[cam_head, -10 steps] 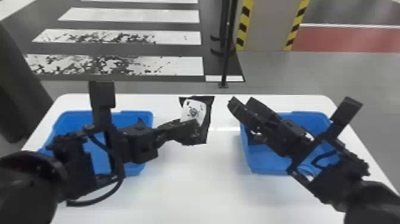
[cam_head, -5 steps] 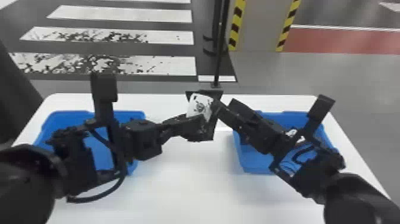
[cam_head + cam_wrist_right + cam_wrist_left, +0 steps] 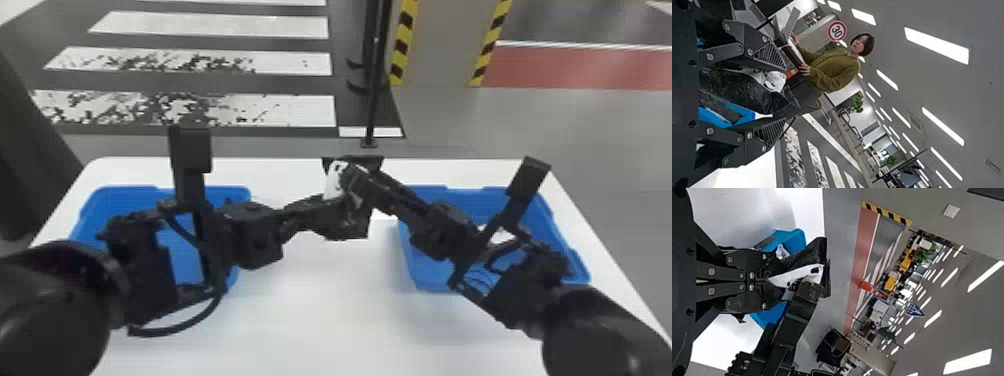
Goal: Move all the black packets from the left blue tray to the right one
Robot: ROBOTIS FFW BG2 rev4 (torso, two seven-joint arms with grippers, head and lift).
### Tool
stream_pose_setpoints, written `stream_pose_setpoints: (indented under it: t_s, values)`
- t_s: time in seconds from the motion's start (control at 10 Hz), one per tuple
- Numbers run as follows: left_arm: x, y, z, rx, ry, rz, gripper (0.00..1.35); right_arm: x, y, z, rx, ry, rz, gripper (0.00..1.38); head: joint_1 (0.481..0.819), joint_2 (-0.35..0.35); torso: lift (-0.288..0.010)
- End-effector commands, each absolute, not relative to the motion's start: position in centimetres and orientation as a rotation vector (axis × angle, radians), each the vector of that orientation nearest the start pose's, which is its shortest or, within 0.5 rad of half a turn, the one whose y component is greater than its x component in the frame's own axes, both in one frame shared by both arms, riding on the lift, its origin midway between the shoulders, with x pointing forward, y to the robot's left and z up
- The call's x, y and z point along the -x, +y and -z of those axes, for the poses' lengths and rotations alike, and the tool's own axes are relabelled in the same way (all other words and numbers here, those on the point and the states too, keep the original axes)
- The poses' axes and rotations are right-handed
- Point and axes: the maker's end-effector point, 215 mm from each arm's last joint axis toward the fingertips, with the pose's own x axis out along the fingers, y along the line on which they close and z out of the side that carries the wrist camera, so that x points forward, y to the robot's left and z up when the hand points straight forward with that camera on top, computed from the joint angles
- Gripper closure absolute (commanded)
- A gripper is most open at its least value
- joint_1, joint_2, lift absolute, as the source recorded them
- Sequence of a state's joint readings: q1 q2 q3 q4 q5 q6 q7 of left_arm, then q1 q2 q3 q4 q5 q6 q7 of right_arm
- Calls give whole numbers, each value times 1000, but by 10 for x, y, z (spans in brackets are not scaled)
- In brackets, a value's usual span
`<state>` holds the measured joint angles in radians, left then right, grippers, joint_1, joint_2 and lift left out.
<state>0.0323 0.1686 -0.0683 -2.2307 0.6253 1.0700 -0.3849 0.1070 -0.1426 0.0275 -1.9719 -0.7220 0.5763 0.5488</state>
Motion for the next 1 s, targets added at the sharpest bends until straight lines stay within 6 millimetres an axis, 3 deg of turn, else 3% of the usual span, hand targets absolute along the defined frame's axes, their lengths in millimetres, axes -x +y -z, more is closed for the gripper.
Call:
stream_pose_setpoints:
  t_s: [0.0,0.2,0.3,0.5,0.6,0.7,0.9]
  values:
    - [-449,24,271,340,441,875,1216,-479,-52,264,-616,162,-876,1277,695,-45,-140]
    - [-450,24,268,347,429,872,1210,-474,-44,257,-649,146,-907,1277,695,-34,-140]
    - [-452,29,271,352,431,855,1016,-473,-44,253,-659,135,-911,1277,695,-27,-140]
    - [-452,48,291,363,472,799,231,-480,-55,249,-665,111,-890,1277,695,-19,-140]
    - [-453,61,296,376,474,766,82,-490,-72,249,-651,99,-852,1277,695,-11,-140]
    - [-454,80,301,383,471,721,121,-507,-99,254,-634,87,-790,1277,695,-10,-140]
    - [-456,126,306,374,460,613,131,-547,-175,278,-559,94,-617,1277,695,-30,-140]
